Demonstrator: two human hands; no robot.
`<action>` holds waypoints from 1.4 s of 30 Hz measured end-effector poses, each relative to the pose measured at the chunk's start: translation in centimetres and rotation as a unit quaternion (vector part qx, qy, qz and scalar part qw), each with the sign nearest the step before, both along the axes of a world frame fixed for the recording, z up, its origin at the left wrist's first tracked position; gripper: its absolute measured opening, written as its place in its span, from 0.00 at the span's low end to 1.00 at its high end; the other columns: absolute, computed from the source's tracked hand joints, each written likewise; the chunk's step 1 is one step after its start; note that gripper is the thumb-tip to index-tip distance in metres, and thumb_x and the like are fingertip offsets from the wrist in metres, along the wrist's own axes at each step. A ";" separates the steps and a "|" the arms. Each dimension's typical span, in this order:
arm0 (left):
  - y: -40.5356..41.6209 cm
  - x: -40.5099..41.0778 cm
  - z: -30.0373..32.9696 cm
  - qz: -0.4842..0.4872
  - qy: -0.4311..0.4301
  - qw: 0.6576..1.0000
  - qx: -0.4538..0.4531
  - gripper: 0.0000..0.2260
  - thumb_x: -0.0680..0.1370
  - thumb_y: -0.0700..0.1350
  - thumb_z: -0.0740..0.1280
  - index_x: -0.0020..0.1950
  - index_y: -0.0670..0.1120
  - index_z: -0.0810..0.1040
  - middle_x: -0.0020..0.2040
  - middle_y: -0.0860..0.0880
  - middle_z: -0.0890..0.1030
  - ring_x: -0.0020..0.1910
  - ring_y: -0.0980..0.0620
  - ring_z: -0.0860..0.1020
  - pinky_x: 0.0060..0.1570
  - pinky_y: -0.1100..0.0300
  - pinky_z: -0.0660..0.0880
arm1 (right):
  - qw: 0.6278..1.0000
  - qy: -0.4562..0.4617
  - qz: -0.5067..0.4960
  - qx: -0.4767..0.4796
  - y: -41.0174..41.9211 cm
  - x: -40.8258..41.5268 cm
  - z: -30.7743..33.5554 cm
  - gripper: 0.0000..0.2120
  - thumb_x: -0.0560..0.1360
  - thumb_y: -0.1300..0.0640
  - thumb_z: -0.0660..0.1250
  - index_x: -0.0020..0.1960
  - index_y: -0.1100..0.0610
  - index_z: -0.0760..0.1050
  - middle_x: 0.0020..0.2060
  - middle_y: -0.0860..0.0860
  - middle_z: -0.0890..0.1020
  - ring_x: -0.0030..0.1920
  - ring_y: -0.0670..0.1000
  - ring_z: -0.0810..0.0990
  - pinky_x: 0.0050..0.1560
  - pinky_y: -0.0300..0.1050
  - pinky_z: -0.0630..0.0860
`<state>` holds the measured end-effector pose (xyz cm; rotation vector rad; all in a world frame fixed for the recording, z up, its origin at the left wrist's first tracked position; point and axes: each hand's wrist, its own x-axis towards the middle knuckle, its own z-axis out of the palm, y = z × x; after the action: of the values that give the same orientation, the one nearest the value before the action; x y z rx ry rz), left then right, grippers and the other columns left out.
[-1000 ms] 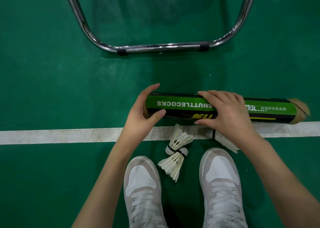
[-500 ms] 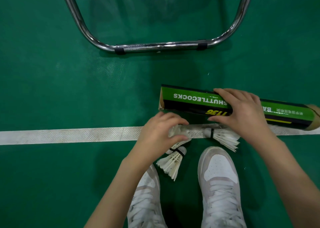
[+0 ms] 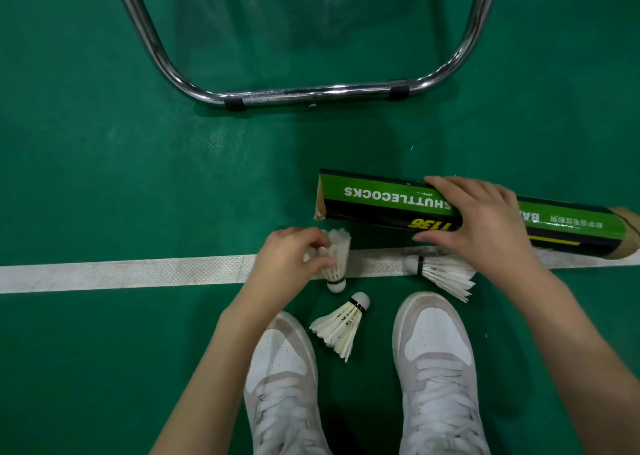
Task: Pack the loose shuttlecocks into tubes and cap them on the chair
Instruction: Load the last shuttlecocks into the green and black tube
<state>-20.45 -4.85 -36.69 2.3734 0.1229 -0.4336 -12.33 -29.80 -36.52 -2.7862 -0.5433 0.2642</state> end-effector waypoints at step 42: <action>0.2 0.1 0.6 0.213 0.070 0.896 -0.384 0.10 0.78 0.36 0.63 0.55 0.47 0.77 0.49 0.55 0.83 0.50 0.61 0.80 0.47 0.72 0.72 | 0.999 -0.021 0.049 -0.009 1.9 -1.3 -0.2 0.37 0.59 0.41 0.75 0.65 0.53 0.72 0.57 0.53 0.79 0.56 0.59 0.76 0.58 0.57 0.67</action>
<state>-20.35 -4.61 -36.12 1.4777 0.4414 -0.3489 -13.64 -27.94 -36.76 -2.7913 -0.6935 0.2316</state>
